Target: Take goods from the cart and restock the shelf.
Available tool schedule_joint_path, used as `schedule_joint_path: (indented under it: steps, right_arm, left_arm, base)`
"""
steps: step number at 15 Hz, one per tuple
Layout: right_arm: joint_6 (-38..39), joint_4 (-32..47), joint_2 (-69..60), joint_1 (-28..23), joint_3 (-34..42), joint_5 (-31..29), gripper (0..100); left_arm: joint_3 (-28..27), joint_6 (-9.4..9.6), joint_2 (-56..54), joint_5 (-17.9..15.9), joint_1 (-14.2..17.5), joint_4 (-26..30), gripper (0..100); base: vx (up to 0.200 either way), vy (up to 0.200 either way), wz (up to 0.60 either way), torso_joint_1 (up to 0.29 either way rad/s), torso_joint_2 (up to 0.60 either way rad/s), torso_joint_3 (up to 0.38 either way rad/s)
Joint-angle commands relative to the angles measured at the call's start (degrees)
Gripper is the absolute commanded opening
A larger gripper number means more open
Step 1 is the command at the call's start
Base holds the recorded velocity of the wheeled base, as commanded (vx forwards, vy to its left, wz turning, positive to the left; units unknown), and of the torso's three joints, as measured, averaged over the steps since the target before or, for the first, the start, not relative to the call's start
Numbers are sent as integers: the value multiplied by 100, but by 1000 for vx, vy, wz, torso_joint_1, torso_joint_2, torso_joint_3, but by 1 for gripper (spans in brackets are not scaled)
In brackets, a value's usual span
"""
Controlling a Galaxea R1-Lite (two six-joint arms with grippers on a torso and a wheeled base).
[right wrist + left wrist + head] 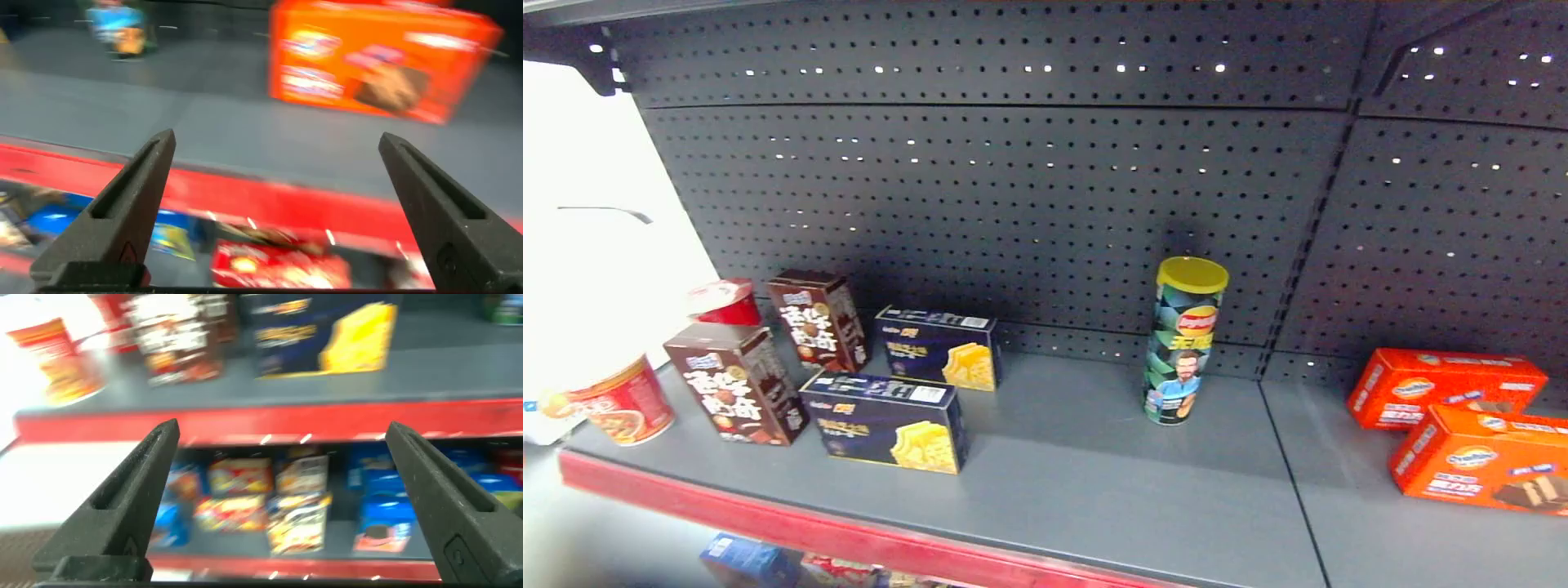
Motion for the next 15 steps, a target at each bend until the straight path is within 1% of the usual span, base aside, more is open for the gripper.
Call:
schedule_joint_path:
  steps: [1,11,13,15]
  right_arm:
    - [0,0,2,0,1,2,100]
    - [0,0,2,0,1,2,100]
    - [0,0,2,0,1,2,100]
    - [0,0,2,0,1,2,100]
  left_arm:
    - [1,2,-2,-1,2,1,100]
    - [1,2,-2,-1,2,1,100]
    - [9,64,-2,-19,2,-16,100]
    - [9,81,-2,-1,2,-16,100]
  base:
    - [0,0,600,-2,2,-2]
    - [0,0,600,3,2,3]
    - [0,0,600,2,2,2]
    - [0,0,600,2,5,0]
